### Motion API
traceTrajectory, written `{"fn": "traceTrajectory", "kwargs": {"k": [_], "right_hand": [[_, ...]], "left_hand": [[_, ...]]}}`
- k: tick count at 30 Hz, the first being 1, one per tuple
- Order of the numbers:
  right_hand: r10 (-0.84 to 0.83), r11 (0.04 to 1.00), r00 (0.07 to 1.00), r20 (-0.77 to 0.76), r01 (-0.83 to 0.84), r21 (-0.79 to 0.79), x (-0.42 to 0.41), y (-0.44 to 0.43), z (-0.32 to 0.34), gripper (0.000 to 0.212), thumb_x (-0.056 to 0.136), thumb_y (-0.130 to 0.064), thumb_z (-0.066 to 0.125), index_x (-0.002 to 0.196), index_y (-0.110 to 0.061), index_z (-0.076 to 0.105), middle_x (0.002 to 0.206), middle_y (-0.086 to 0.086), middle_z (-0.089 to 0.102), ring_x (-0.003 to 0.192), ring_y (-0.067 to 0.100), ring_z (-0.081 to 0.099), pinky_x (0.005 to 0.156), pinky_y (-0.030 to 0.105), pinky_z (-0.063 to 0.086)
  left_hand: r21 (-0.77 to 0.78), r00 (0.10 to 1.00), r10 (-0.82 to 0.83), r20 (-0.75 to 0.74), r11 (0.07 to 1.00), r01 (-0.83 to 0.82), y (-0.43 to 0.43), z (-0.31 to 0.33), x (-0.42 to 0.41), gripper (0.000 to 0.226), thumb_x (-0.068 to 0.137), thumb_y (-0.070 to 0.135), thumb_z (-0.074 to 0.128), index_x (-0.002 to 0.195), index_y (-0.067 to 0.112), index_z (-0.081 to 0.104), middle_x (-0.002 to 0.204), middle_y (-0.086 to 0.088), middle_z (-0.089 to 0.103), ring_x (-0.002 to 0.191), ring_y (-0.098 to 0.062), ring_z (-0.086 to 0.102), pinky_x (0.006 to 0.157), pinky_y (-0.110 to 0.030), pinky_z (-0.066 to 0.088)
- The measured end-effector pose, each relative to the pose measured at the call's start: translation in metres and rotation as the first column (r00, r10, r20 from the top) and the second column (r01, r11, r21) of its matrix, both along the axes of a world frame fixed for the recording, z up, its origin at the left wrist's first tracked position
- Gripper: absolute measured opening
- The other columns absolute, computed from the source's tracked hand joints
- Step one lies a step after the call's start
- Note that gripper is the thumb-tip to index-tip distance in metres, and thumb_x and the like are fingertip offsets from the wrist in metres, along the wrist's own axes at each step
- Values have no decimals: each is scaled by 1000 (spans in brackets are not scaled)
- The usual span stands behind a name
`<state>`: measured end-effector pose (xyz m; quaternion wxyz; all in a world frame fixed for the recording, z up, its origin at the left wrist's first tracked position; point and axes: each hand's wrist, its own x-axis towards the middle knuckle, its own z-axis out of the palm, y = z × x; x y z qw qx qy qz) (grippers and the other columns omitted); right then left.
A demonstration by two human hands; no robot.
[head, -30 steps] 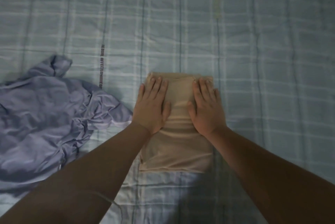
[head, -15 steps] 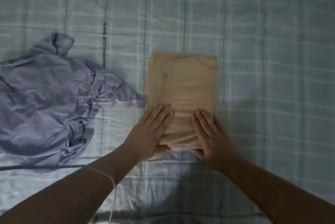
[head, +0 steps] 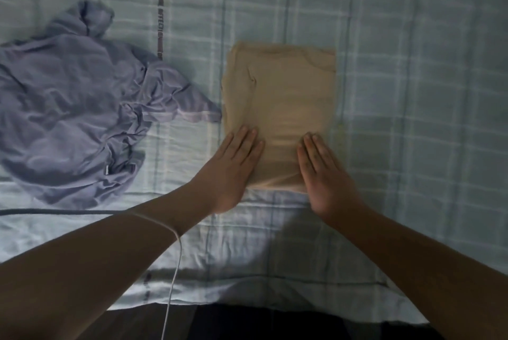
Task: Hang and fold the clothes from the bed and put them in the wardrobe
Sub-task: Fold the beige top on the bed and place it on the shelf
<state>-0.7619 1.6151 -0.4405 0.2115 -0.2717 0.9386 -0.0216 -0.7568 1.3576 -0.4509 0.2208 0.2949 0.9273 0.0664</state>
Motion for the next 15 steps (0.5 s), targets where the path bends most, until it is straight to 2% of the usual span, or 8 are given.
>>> {"fn": "traceTrajectory", "kwargs": {"k": [4, 6, 7, 9, 10, 11, 13, 15], "right_hand": [[29, 1000, 987, 157, -31, 7, 25, 12, 14, 63, 90, -8, 26, 152, 4, 21, 160, 24, 15, 150, 37, 6, 121, 48, 18], [38, 998, 961, 273, -48, 27, 30, 13, 26, 70, 89, -9, 34, 155, -1, 10, 163, 20, 6, 151, 32, -2, 123, 39, 5], [34, 999, 940, 339, -39, 9, 28, 14, 31, 75, 88, -9, 41, 156, -4, 8, 164, 17, 3, 152, 29, -2, 122, 33, 0], [-54, 993, 874, 482, 96, -63, 15, 14, 47, 77, 84, -10, 49, 156, -12, 19, 162, 11, 18, 149, 25, 17, 118, 24, 7], [-127, 976, 836, 534, 202, -84, 3, 14, 57, 73, 82, -12, 52, 152, -19, 32, 156, 8, 35, 142, 24, 34, 116, 24, 21], [-192, 953, 810, 553, 288, -91, -11, 15, 67, 67, 80, -14, 54, 145, -26, 44, 145, 5, 52, 130, 22, 50, 108, 25, 35], [-285, 913, 799, 530, 395, -105, -45, 15, 82, 49, 77, -15, 58, 125, -25, 63, 118, 0, 69, 107, 17, 63, 84, 22, 44], [-372, 843, 769, 520, 514, -157, -79, 18, 85, 22, 76, -19, 60, 93, -14, 72, 86, -1, 73, 80, 11, 66, 65, 27, 42]], "left_hand": [[-35, 983, -99, 154, 994, 106, 0, 23, 24, 84, 86, 19, 42, 155, -2, -3, 162, -27, -7, 149, -38, -19, 122, -45, -10], [111, 948, -44, 316, 994, 9, 0, 42, 24, 81, 89, 11, 45, 156, 2, 0, 163, -21, -8, 147, -26, -24, 113, -22, -25], [157, 888, 0, 460, 984, -81, -1, 51, 18, 78, 91, 7, 45, 157, 5, 3, 164, -18, -6, 148, -21, -22, 108, -13, -26], [148, 640, 129, 758, 921, -360, -4, 68, -4, 73, 90, 12, 46, 156, 8, 16, 164, -13, 10, 152, -20, 3, 114, -10, -8], [105, 503, 193, 842, 857, -505, -8, 74, -16, 74, 84, 21, 48, 154, 7, 26, 158, -14, 29, 146, -23, 26, 117, -16, 14], [60, 370, 229, 900, 777, -626, -13, 77, -28, 77, 77, 27, 51, 149, 3, 38, 143, -17, 48, 128, -26, 48, 106, -22, 36], [35, 249, 248, 936, 639, -768, -27, 78, -53, 72, 65, 29, 61, 129, -3, 56, 111, -16, 58, 95, -24, 53, 82, -30, 46], [81, 239, 235, 942, 530, -844, -36, 76, -76, 47, 65, 26, 69, 105, 2, 66, 100, -13, 59, 90, -20, 56, 80, -30, 49]]}}
